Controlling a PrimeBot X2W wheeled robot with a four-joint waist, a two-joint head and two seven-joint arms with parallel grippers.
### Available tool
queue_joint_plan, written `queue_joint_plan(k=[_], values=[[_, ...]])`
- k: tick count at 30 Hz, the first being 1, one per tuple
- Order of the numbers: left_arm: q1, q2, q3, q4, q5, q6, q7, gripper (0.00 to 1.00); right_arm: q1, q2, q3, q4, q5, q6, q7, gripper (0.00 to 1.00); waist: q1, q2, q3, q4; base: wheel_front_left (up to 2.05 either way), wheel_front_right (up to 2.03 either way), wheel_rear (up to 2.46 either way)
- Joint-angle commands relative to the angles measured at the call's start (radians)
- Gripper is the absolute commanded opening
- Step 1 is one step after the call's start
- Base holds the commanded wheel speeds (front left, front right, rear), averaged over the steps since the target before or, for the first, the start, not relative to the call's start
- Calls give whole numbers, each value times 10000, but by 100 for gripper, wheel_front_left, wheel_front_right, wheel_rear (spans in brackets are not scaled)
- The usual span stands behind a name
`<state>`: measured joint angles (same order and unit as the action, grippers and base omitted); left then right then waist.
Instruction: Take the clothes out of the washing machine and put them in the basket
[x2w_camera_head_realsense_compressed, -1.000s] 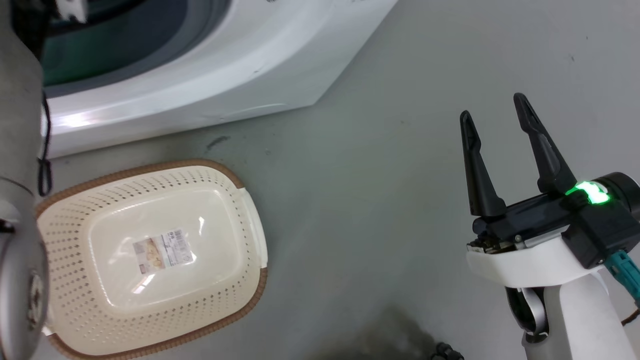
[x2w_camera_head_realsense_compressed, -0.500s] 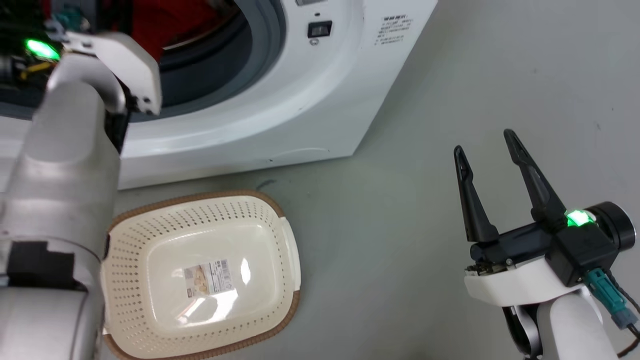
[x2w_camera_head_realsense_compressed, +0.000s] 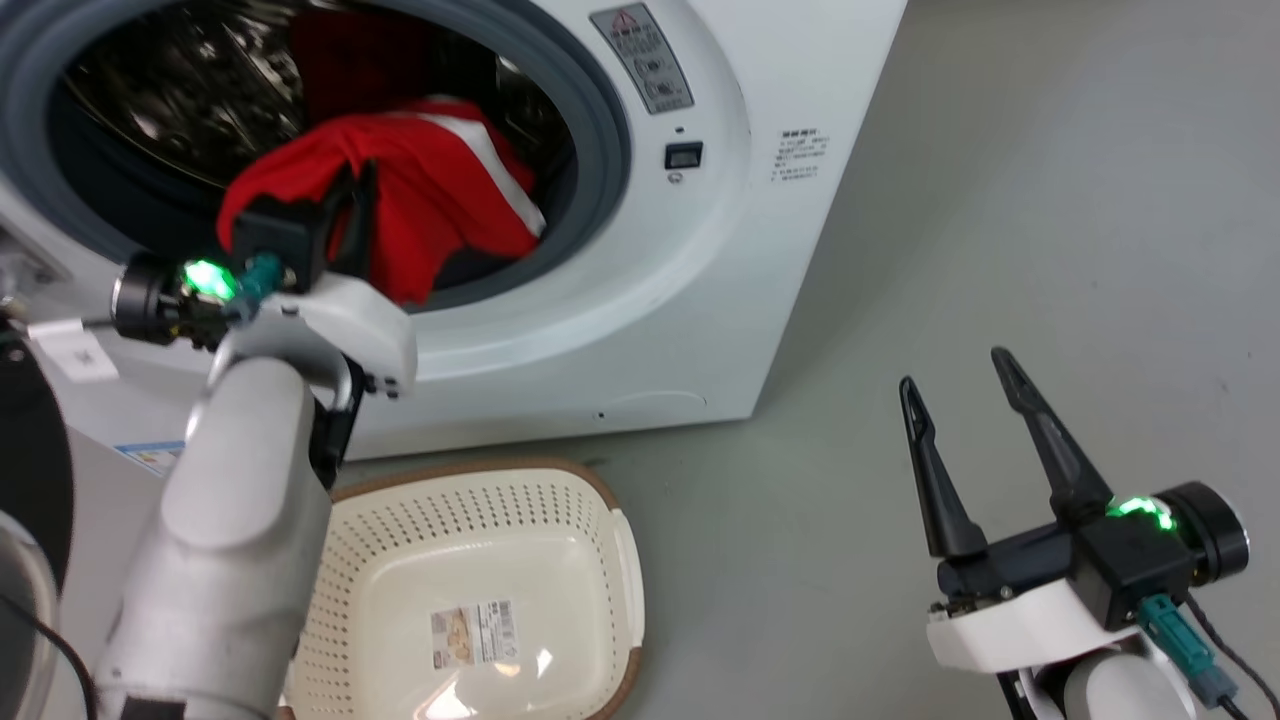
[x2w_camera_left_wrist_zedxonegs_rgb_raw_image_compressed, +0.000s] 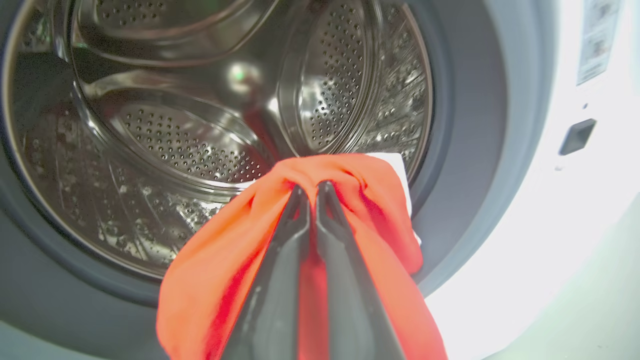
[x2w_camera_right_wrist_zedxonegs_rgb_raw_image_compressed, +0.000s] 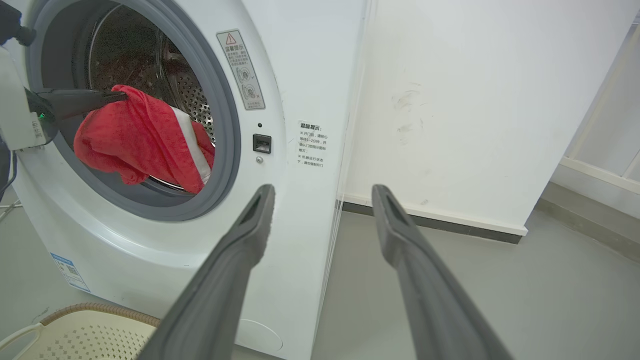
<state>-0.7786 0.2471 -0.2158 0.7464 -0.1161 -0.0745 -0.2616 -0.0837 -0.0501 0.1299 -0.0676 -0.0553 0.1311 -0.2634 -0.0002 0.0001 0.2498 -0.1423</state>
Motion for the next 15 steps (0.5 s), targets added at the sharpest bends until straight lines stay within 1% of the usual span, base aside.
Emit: queue_joint_plan(k=[1, 8, 15], values=[[181, -17, 13, -102, -16, 56, -48, 0, 141, -2, -7, 23, -57, -7, -21, 100, 2, -1, -340, 211, 0, 0, 0], [2122, 6, -61, -2108, -106, 197, -48, 0, 733, -2, -28, 148, -161, -7, -21, 100, 2, -1, -1197, 498, 0, 0, 0], [3775, 292, -102, -4162, -139, 420, 236, 0, 1175, -1, -4, 210, -165, -7, -21, 100, 2, -1, -1847, 721, 0, 0, 0]])
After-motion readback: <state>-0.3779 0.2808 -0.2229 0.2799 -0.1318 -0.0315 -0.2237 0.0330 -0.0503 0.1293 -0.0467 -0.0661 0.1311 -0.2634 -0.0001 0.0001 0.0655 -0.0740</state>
